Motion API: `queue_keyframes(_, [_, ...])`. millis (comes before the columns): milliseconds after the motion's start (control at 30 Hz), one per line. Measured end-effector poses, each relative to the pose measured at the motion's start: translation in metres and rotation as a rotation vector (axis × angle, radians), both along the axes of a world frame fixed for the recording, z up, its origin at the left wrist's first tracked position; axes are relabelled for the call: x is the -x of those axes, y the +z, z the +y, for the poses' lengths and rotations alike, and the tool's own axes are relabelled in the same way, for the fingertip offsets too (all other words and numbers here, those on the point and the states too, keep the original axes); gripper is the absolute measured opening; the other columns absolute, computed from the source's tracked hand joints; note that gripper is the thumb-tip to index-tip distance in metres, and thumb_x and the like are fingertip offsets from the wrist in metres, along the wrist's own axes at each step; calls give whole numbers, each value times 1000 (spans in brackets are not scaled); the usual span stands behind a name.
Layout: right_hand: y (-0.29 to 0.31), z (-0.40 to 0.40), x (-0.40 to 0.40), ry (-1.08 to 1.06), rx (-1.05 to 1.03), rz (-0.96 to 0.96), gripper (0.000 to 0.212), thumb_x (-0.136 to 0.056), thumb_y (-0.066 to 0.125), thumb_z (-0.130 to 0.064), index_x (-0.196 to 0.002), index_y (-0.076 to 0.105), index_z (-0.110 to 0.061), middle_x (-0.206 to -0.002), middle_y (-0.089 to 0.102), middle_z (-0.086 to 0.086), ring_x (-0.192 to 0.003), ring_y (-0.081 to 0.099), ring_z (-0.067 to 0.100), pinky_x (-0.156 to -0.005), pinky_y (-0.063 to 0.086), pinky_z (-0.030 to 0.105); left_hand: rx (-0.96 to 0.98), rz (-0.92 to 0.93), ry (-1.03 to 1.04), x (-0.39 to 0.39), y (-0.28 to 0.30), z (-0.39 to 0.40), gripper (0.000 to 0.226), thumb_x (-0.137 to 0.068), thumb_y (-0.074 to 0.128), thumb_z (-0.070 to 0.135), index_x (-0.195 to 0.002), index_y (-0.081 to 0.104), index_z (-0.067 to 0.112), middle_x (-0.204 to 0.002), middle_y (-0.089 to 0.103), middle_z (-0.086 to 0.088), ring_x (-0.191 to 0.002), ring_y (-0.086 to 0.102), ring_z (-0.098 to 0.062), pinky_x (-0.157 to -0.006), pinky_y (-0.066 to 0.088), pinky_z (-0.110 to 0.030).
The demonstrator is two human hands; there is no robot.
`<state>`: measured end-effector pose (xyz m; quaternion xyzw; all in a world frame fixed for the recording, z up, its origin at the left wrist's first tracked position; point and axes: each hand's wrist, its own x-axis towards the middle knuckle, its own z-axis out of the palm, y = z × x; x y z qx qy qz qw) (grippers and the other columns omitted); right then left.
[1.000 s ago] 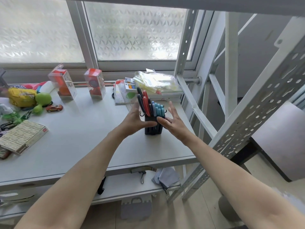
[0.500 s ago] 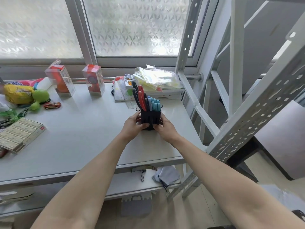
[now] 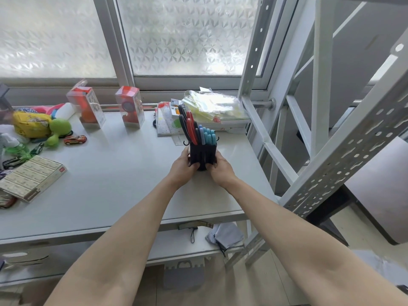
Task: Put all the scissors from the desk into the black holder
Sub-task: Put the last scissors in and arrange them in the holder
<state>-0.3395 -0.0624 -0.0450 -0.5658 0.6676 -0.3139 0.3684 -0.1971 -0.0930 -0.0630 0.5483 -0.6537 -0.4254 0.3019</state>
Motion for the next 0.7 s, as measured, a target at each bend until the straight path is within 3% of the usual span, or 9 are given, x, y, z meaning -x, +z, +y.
queue_keyframes(133, [1,0,0,-8,-9,-16,59,-94,52,-11,-147,34,-29,-134,59,5,-125,54,26,-104,45,39,-33,37,1,1,2,-3,61,-91,63,23,-146,34,18,-139,56,-4,-127,54,-27,-100,44,-36])
queue_keyframes(233, [4,2,1,-40,15,-64,72,-91,59,-22,-152,20,-27,-146,47,6,-136,43,26,-109,41,47,23,137,25,1,12,-3,95,-80,75,41,-152,16,22,-154,38,-5,-138,42,-28,-106,40,-41])
queue_keyframes(300, [10,4,1,-95,103,-77,82,-91,60,-18,-155,9,-24,-151,39,8,-139,38,23,-111,39,45,145,218,58,-1,24,-1,117,-69,75,60,-154,0,31,-161,24,-3,-143,35,-27,-113,35,-45])
queue_keyframes(367, [19,6,1,-126,241,-73,84,-88,55,-8,-155,7,-27,-153,36,7,-138,40,22,-106,43,41,232,292,72,-2,37,-1,126,-61,70,73,-154,-5,33,-162,22,-2,-144,34,-24,-114,33,-42])
queue_keyframes(467, [32,7,-2,-79,371,-53,85,-85,50,-1,-153,13,-34,-155,31,1,-134,41,19,-97,43,30,300,351,30,-3,57,-6,124,-60,64,79,-155,4,27,-158,31,-4,-139,41,-19,-105,42,-24])
queue_keyframes(533, [33,4,-2,-52,369,-32,77,-86,50,-2,-152,22,-32,-155,32,-1,-136,39,19,-104,42,33,314,338,1,-4,66,-9,116,-59,60,82,-150,22,21,-146,45,-2,-127,49,-14,-85,48,-5])
queue_keyframes(600, [31,4,-2,-48,339,-23,71,-89,49,-4,-151,27,-30,-153,36,1,-135,40,19,-109,41,38,301,317,-3,-4,69,-11,111,-57,57,85,-140,34,16,-132,53,-2,-117,52,-14,-73,49,-2])
queue_keyframes(700, [27,5,-2,-49,327,-28,69,-91,49,-5,-151,26,-31,-151,38,3,-131,44,20,-104,43,32,271,307,-9,-5,70,-13,103,-58,60,81,-133,36,14,-129,53,-5,-115,55,-18,-71,51,-5])
